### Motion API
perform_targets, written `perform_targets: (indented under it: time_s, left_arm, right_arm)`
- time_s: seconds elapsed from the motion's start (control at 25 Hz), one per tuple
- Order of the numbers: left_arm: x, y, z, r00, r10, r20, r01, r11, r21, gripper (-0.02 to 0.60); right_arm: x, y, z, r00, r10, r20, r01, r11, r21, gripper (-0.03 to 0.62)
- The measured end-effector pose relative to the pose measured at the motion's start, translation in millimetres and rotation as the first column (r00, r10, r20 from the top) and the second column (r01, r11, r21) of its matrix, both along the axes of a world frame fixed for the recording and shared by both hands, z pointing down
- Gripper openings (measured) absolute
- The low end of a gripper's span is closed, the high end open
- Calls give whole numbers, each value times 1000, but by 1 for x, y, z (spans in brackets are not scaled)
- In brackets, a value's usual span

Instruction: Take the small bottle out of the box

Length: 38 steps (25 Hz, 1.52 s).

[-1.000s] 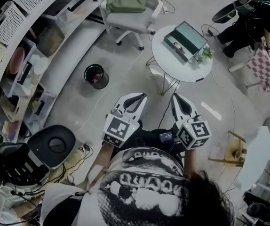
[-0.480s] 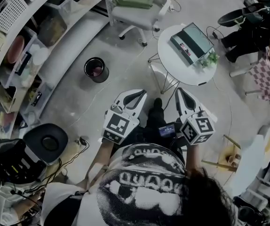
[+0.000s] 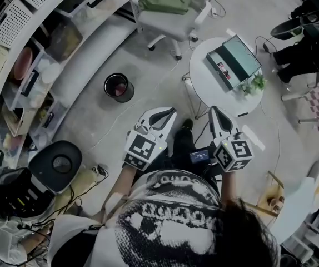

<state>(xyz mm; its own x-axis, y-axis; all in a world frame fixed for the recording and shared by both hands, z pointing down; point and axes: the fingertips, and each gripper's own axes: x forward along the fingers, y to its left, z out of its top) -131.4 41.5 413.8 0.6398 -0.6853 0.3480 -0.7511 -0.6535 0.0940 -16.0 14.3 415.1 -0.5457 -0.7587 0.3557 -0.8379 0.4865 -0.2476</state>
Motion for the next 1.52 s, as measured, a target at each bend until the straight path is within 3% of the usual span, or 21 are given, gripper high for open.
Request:
perform_targets:
  time_s: [0.24, 0.4, 0.8, 1.24, 1.52]
  left_arm:
    - [50, -77, -10, 999, 32, -3, -32, 999, 17, 17]
    - [80, -121, -13, 998, 54, 13, -54, 998, 21, 17]
    - [113, -179, 0, 995, 92, 45, -90, 995, -47, 17]
    - [139, -211, 10, 990, 82, 116, -76, 996, -55, 17]
    - [141, -218, 12, 990, 40, 138, -33, 998, -53, 17]
  right_arm:
    - [53, -73, 11, 996, 20, -82, -20, 1000, 1, -2]
    - [88, -118, 22, 995, 53, -83, -55, 998, -25, -2]
    - [140, -181, 87, 989, 65, -136, -87, 983, -162, -2]
    - [169, -221, 174, 947, -139, -290, 56, 960, -276, 3]
    - [165, -243, 208, 886, -312, -342, 191, 919, -344, 76]
